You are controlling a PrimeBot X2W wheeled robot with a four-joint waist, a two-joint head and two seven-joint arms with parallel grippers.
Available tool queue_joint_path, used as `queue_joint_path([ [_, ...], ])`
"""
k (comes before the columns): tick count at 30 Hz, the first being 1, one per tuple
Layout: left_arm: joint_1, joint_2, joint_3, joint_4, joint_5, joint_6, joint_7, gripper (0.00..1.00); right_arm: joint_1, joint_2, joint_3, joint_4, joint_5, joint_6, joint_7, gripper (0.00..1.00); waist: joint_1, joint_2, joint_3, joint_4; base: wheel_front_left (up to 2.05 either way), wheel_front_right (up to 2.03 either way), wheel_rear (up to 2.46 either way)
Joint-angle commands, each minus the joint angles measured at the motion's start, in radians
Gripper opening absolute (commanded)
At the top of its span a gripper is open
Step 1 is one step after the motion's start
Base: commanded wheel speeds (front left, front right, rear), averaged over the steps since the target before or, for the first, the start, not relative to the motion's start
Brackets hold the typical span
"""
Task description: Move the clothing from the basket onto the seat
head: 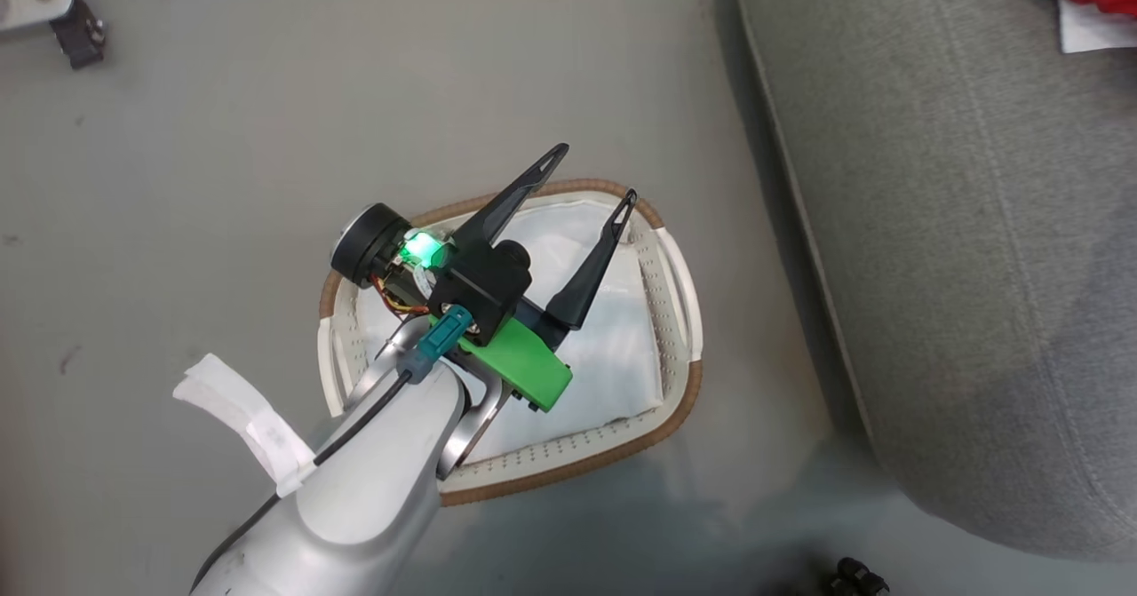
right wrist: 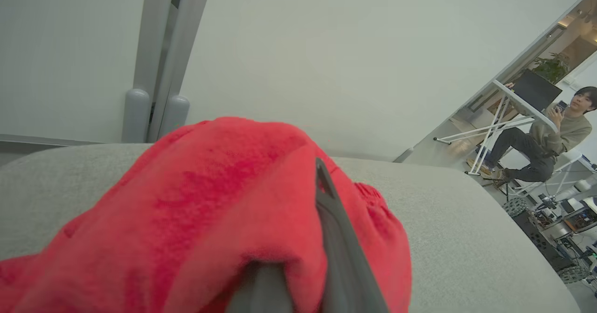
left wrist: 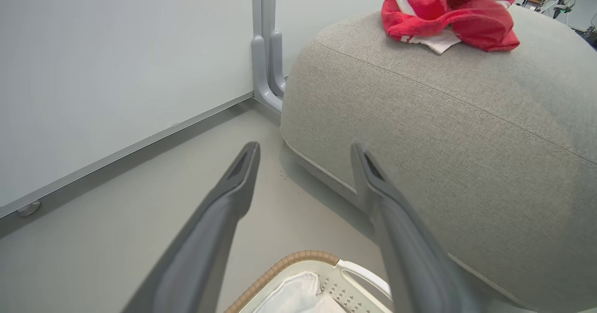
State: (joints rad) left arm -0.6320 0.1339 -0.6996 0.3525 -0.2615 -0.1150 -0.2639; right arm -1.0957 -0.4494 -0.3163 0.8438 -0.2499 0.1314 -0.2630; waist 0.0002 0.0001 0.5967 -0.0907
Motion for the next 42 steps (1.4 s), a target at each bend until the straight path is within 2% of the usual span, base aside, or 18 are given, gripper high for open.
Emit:
queue_joint_path([
  [1,-0.019,0.005,0.005,-0.001,0.003,0.002,-0.001,1.0,0.02,0.004,-0.003,0.008,-0.014,-0.001,-0.002,0.0,-0.0002,-0.0001,0.044,0.03,0.0,0.0,0.0],
  [3,-0.019,0.006,0.006,0.005,0.007,0.005,-0.001,1.0,0.055,0.03,-0.007,0.006,-0.014,-0.001,-0.003,0.0,-0.0002,-0.0001,0.044,0.015,0.0,0.0,0.0],
  [4,-0.019,0.006,0.006,0.006,0.006,0.005,-0.001,1.0,0.066,0.035,-0.006,0.0,-0.012,-0.001,-0.002,0.04,-0.0002,-0.0001,0.042,0.01,0.0,0.0,0.0],
  [6,-0.02,0.009,0.009,0.011,0.004,0.006,-0.001,1.0,0.088,0.052,0.001,-0.012,-0.013,-0.001,-0.002,0.39,-0.0002,-0.0001,0.038,-0.002,0.0,0.0,0.0],
  [7,-0.019,0.013,0.011,0.015,0.001,0.007,-0.001,1.0,0.101,0.065,0.009,-0.014,-0.013,-0.001,-0.002,0.5,-0.0002,-0.0001,0.033,-0.011,0.0,0.0,0.0],
  [9,-0.013,0.019,0.013,0.021,-0.002,0.006,-0.001,1.0,0.126,0.083,0.029,-0.014,-0.01,-0.001,-0.002,0.98,-0.0002,-0.0001,0.021,-0.025,0.0,0.0,0.0],
  [14,0.015,0.025,0.025,0.033,-0.014,0.008,-0.001,1.0,0.181,0.122,0.078,-0.042,0.012,-0.001,-0.003,1.0,-0.0002,-0.0001,-0.031,-0.053,0.0,0.0,0.0],
  [21,0.068,0.019,0.069,0.036,-0.036,0.021,-0.001,1.0,0.272,0.128,0.175,-0.088,0.056,-0.001,-0.003,1.0,-0.0002,-0.0001,-0.143,-0.072,0.0,0.0,0.0],
  [28,0.13,-0.001,0.158,0.019,-0.077,0.033,-0.001,1.0,0.33,0.114,0.26,-0.133,0.107,-0.001,-0.003,1.0,-0.0002,-0.0001,-0.278,-0.052,0.0,0.0,0.0],
  [32,0.165,-0.011,0.218,0.01,-0.082,0.046,-0.001,1.0,0.349,0.123,0.275,-0.167,0.134,-0.001,-0.003,1.0,-0.0002,-0.0001,-0.348,-0.025,0.0,0.0,0.0],
  [37,0.224,-0.026,0.293,0.017,-0.082,0.066,-0.001,1.0,0.396,0.178,0.26,-0.233,0.165,-0.001,-0.003,1.0,-0.0002,-0.0001,-0.422,0.012,0.0,0.0,0.0],
  [42,0.295,-0.039,0.373,0.021,-0.078,0.091,-0.001,1.0,0.487,0.284,0.234,-0.319,0.181,-0.001,-0.003,1.0,-0.0002,-0.0001,-0.481,0.051,0.0,0.0,0.0],
])
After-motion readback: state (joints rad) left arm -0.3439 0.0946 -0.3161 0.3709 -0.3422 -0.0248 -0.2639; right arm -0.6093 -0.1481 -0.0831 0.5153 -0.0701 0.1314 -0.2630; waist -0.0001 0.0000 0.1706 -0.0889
